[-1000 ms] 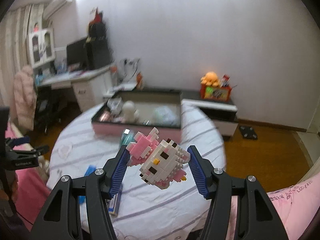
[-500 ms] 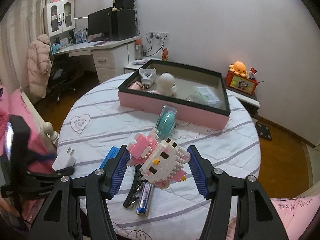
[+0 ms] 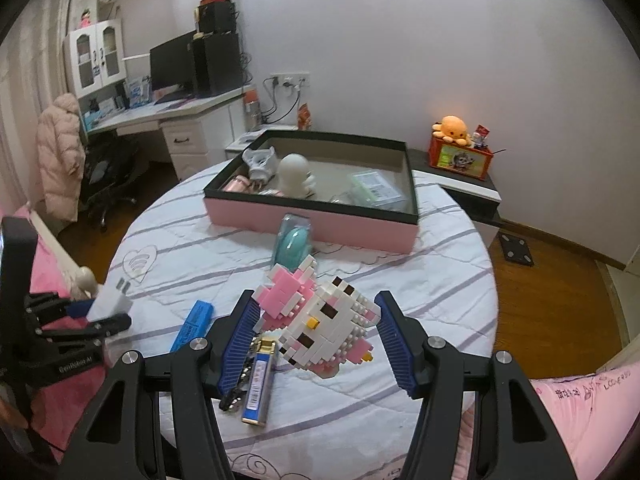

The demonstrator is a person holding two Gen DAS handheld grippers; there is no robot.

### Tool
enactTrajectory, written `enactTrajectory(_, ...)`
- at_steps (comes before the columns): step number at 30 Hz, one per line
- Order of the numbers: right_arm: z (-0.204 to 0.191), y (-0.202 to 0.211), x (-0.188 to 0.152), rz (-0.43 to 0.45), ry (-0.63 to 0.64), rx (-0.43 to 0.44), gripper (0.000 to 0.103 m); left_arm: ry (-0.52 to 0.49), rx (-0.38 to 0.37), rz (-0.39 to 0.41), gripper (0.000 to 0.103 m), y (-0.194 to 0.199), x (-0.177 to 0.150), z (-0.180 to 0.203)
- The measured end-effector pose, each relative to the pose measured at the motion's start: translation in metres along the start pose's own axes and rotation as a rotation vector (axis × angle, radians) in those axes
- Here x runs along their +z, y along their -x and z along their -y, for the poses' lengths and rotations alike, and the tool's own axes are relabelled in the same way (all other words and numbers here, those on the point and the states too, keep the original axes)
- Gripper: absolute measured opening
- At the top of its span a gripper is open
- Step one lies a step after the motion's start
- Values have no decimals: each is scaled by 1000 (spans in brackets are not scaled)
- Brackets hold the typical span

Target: Organize rigid objects

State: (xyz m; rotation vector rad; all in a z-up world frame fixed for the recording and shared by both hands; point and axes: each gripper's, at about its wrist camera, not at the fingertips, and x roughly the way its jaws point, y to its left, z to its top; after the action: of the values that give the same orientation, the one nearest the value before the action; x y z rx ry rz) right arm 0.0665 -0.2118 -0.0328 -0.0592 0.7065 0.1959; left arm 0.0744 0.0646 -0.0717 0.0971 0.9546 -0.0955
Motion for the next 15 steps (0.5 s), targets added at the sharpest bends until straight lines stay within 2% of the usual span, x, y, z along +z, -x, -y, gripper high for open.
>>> enactTrajectory(6, 19, 25, 6, 75, -44, -41, 61, -29, 9, 120, 41, 30, 33, 14)
enactTrajectory(12, 28, 49, 10, 144, -64, -58, 61, -45, 69, 235, 41, 64, 51, 26)
enactTrajectory(15, 29, 60, 11, 179, -65, -62, 61, -49, 61, 274, 41, 77, 56, 30)
